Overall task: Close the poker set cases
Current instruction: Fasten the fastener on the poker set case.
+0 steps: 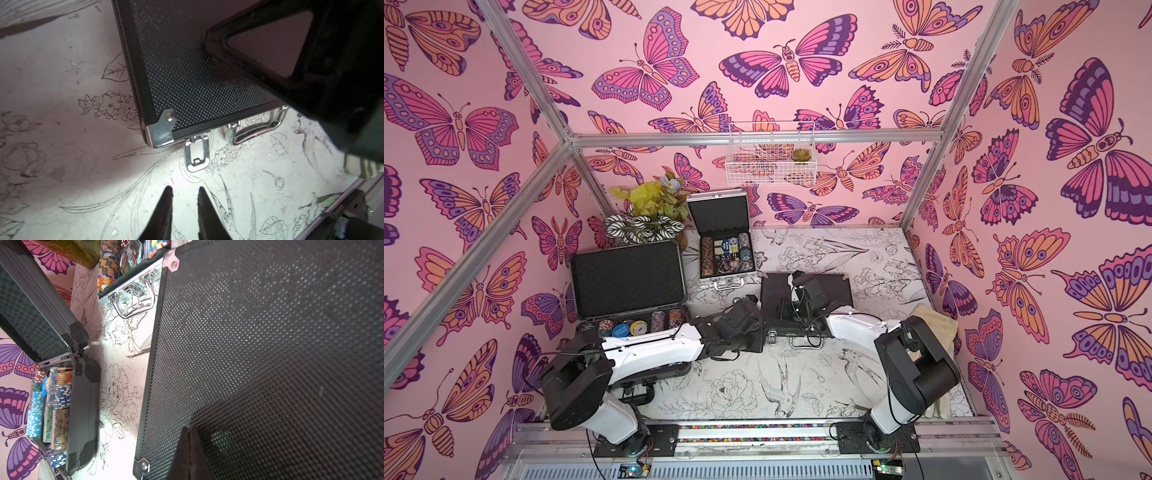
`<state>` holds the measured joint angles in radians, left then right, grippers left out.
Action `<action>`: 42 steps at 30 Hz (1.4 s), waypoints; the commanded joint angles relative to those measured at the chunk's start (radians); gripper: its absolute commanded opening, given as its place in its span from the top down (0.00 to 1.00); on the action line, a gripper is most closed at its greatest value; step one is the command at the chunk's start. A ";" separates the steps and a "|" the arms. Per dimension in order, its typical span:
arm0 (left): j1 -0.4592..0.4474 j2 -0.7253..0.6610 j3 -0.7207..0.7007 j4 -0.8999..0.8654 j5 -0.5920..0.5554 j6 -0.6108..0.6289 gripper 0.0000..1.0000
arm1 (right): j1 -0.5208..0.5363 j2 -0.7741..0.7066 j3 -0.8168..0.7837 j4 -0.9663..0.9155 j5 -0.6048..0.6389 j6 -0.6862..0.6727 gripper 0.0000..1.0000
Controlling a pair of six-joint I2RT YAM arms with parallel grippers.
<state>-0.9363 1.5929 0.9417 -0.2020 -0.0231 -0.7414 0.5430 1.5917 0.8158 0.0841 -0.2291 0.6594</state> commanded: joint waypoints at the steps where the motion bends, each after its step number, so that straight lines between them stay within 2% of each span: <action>1: -0.009 0.040 -0.026 0.050 -0.019 -0.072 0.84 | -0.011 0.038 -0.035 -0.094 0.013 0.019 0.95; 15: -0.008 0.076 -0.047 0.138 0.007 -0.123 0.95 | -0.024 0.047 -0.039 -0.079 -0.010 0.014 0.95; 34: 0.005 0.154 -0.038 0.196 0.018 -0.116 0.96 | -0.028 0.067 -0.018 -0.081 -0.028 0.014 0.95; 42: 0.010 0.164 -0.052 0.199 -0.035 -0.115 0.97 | -0.029 0.067 -0.004 -0.100 -0.024 0.009 0.95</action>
<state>-0.9333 1.7405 0.9123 -0.0051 -0.0124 -0.8577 0.5232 1.6138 0.8200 0.1123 -0.2821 0.6765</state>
